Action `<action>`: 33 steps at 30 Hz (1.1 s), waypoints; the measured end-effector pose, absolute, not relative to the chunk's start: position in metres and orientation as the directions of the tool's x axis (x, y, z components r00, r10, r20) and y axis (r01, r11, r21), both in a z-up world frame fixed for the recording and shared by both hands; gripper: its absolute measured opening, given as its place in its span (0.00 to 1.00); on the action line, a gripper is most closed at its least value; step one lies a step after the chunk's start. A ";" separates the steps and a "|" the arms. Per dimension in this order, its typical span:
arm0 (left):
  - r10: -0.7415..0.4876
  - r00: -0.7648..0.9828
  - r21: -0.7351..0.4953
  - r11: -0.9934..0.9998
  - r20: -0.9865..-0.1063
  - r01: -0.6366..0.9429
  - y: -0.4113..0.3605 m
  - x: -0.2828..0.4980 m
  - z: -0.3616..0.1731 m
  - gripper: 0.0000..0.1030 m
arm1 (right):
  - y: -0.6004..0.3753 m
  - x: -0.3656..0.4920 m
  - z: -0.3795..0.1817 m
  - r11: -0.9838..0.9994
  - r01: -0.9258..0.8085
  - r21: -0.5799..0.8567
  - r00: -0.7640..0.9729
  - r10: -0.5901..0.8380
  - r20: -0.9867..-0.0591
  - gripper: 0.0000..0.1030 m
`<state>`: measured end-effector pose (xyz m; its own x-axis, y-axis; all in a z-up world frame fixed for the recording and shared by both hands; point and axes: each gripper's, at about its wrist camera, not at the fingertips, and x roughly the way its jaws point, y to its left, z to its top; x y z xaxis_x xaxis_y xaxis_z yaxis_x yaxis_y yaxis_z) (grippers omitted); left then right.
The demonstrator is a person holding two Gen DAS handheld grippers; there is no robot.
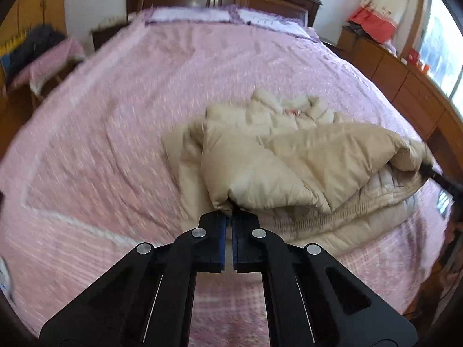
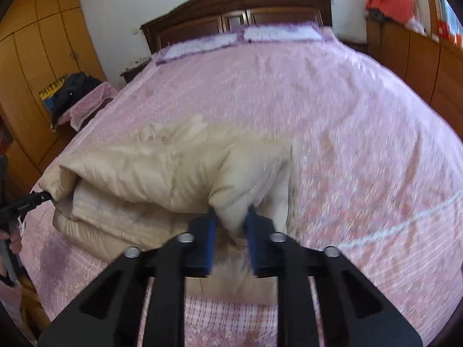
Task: Fold large clothes
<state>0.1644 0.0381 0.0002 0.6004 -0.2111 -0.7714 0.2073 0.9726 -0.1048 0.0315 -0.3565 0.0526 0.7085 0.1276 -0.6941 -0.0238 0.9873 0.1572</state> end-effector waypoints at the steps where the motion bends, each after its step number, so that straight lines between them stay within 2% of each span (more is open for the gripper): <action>1: -0.209 0.607 -0.096 0.972 -0.767 0.213 0.037 0.167 0.006 0.02 | -0.357 0.035 0.059 0.987 -0.022 0.158 0.719 0.125 -0.683 0.11; 7: -0.155 0.650 -0.055 0.984 -0.744 0.172 0.034 0.205 0.036 0.02 | -0.362 0.069 0.086 0.988 0.011 0.152 0.758 0.091 -0.646 0.08; 12: -0.104 0.654 -0.039 0.993 -0.750 0.113 0.032 0.257 0.042 0.03 | -0.370 0.113 0.090 0.987 0.063 0.149 0.754 0.051 -0.655 0.08; 19: -0.031 0.614 0.023 0.997 -0.789 0.079 0.013 0.315 0.007 0.03 | -0.378 0.172 0.058 0.984 0.137 0.117 0.700 -0.012 -0.714 0.08; 29: -0.001 0.542 0.031 0.998 -0.841 0.051 0.009 0.357 -0.050 0.05 | -0.381 0.216 -0.009 0.984 0.167 0.067 0.600 -0.047 -0.799 0.09; 33: -0.034 0.556 0.004 0.998 -0.830 0.066 0.013 0.353 -0.045 0.07 | -0.384 0.213 -0.006 0.983 0.153 0.100 0.608 -0.014 -0.794 0.15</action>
